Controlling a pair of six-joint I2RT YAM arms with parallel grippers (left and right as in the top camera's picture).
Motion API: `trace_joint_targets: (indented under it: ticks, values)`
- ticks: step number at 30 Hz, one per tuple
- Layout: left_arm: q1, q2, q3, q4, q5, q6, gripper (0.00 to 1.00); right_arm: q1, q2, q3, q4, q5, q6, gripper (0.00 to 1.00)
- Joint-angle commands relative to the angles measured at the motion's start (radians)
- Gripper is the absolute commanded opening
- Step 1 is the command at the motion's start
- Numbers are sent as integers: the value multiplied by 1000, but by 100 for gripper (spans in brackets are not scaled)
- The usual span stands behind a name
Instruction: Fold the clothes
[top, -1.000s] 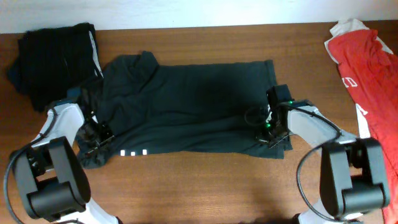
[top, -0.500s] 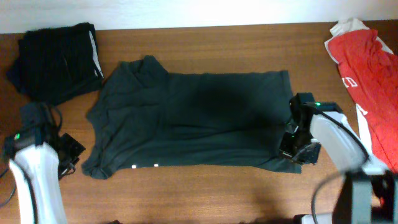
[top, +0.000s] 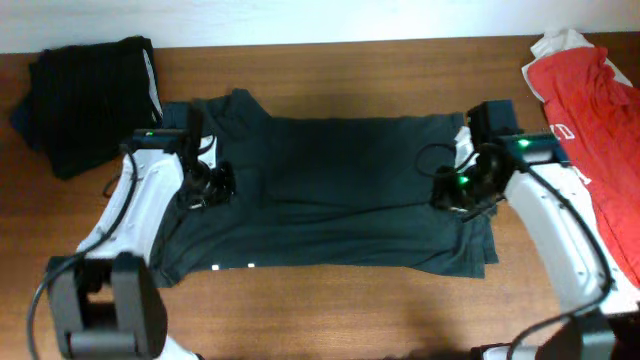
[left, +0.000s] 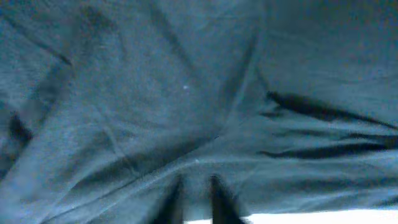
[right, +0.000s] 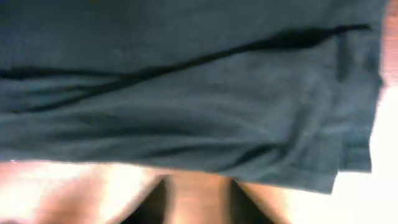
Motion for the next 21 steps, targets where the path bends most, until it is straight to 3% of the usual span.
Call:
trace_joint_targets:
  ticks: [1, 7, 9, 13, 16, 18, 20, 21]
  values:
    - [0, 122, 0, 1, -18, 13, 1, 57, 95, -74, 79, -14, 44, 8]
    - [1, 276, -3, 18, -68, 5, 1, 120, 280, -179, 230, -12, 77, 4]
    - [8, 289, -14, 15, -136, -47, 1, 121, 283, -215, 264, -12, 92, 10]
    - [86, 289, -197, 40, -188, -148, 1, 121, 283, -311, 305, -8, 120, 15]
    - [150, 285, -332, 82, -168, -199, 1, 121, 282, -328, 238, 32, 174, 10]
    - [189, 227, -336, 21, -170, -204, 1, 122, 275, -328, 152, 80, 178, 4]
    - [188, 58, -336, -43, -169, -206, 1, 122, 217, -328, 59, 127, 189, 4]
    - [188, -48, -336, -60, -169, -205, 1, 122, 179, -324, 37, 127, 188, 15]
